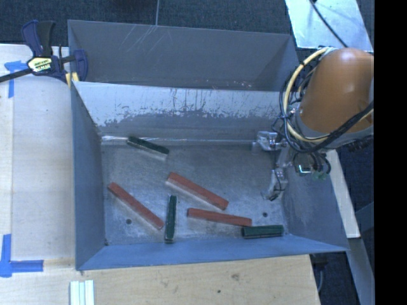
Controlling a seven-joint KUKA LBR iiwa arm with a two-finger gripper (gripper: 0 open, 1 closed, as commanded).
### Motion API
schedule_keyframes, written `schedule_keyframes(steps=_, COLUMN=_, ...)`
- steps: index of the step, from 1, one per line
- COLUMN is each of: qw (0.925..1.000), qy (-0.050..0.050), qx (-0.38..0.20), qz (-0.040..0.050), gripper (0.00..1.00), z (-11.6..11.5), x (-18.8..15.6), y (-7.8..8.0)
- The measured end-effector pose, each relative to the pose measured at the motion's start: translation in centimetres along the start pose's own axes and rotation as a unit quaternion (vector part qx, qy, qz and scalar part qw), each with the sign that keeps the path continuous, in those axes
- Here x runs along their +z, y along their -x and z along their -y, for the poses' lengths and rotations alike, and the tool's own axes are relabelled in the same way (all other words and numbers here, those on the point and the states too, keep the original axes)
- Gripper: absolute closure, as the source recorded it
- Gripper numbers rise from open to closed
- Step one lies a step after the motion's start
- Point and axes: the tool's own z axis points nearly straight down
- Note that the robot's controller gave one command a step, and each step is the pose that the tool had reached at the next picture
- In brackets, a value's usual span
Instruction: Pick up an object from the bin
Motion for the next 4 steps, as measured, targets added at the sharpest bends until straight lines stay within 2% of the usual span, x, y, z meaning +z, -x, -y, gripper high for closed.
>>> schedule_keyframes(steps=1, qw=1.0, qy=0.001, qx=0.004, qz=0.0003, gripper=0.0, z=-8.5, x=8.6, y=2.1)
schedule_keyframes(steps=2, qw=1.0, qy=0.0, qx=0.003, qz=0.001, gripper=0.0, z=-9.7, x=13.1, y=-0.5)
schedule_keyframes(steps=3, qw=1.0, qy=0.0, qx=0.003, qz=0.0075, gripper=1.0, z=-9.7, x=12.7, y=-0.1)
schedule_keyframes(steps=4, qw=1.0, qy=0.0, qx=0.003, qz=0.0054, gripper=0.0, z=-9.7, x=12.8, y=-0.2)
